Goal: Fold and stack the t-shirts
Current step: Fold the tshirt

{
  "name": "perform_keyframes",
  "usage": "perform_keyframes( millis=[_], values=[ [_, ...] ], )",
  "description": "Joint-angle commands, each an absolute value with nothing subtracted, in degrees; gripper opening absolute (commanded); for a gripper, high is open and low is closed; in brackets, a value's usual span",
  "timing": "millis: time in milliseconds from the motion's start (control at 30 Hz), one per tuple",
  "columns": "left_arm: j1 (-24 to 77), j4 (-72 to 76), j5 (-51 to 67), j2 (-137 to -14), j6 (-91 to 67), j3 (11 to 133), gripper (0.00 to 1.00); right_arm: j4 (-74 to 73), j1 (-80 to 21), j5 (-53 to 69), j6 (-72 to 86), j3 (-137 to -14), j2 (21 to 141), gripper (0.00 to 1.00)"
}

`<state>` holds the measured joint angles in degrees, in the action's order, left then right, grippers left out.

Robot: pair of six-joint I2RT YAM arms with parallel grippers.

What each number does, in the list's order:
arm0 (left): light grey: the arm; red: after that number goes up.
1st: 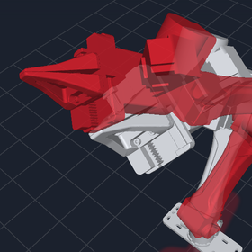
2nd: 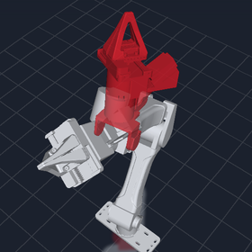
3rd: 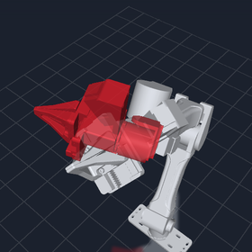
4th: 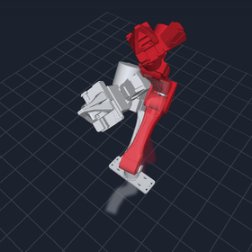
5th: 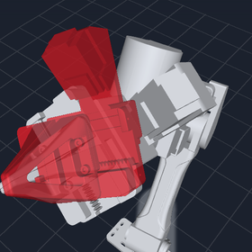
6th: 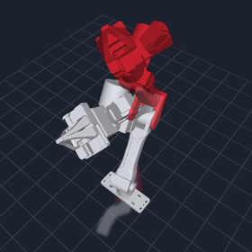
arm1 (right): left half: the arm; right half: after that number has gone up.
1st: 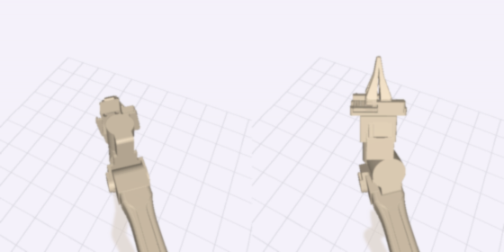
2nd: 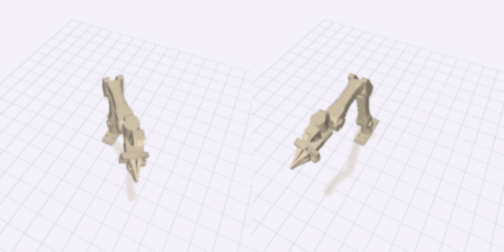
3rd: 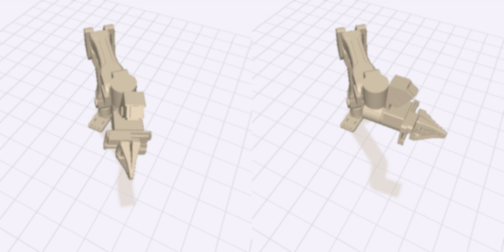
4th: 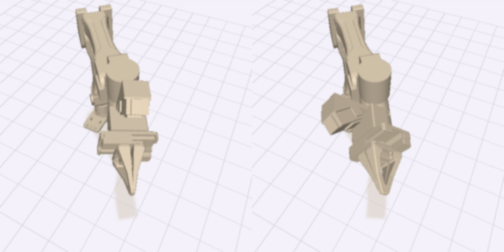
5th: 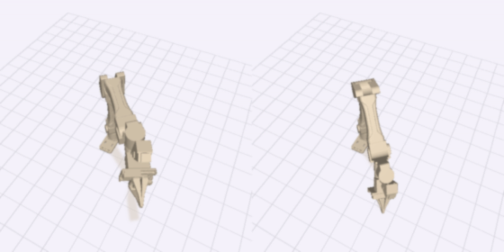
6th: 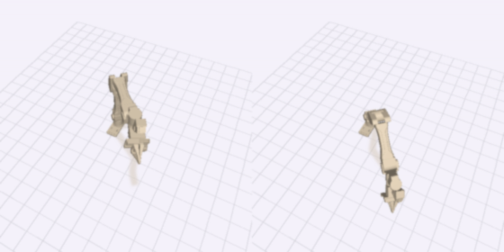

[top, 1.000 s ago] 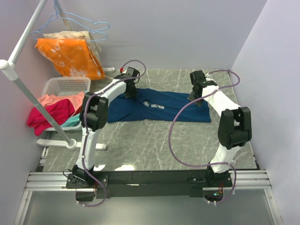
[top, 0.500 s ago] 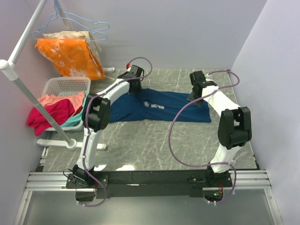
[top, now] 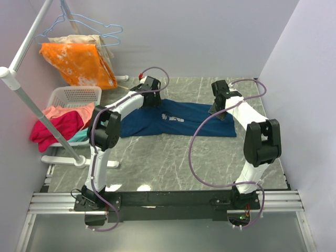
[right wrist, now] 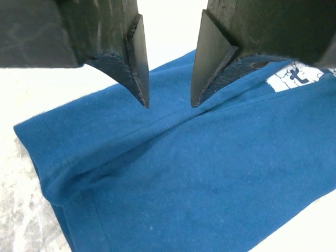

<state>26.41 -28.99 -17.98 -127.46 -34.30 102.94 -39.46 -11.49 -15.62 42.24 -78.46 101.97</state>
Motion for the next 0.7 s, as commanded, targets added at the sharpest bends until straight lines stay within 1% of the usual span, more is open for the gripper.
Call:
perform_keyframes(
  millis=[0, 100, 233, 267, 333, 467, 667],
  values=[
    [27.60, -29.71, -18.99, -119.55, -36.04, 101.87, 0.86, -39.63, -11.87, -16.87, 40.08, -81.73, 105.29, 0.47],
    [27.60, -28.30, -17.75, -117.34, -36.82, 98.62, 0.88, -40.43, -11.87, -16.96, 38.77, -84.81, 109.06, 0.52],
    [27.69, -33.56, -17.67, -118.21, -38.67, 100.01, 0.87, -41.48, -11.78, -16.87, 38.14, -88.41, 111.97, 0.55],
    [27.69, -34.53, -17.84, -118.39, -39.72, 100.19, 0.87, -41.66, -11.78, -16.79, 37.88, -89.03, 112.58, 0.58],
    [27.60, -37.77, -17.93, -119.53, -40.34, 101.16, 0.86, -42.97, -11.34, -16.61, 37.53, -91.56, 114.87, 0.59],
    [27.60, -39.55, -17.84, -121.72, -41.22, 101.51, 0.86, -43.95, -10.37, -16.00, 36.83, -94.65, 117.68, 0.59],
    [26.72, -45.07, -16.87, -128.48, -42.10, 108.27, 0.85, -46.32, -9.23, -14.94, 36.13, -97.03, 121.37, 0.59]
  ],
)
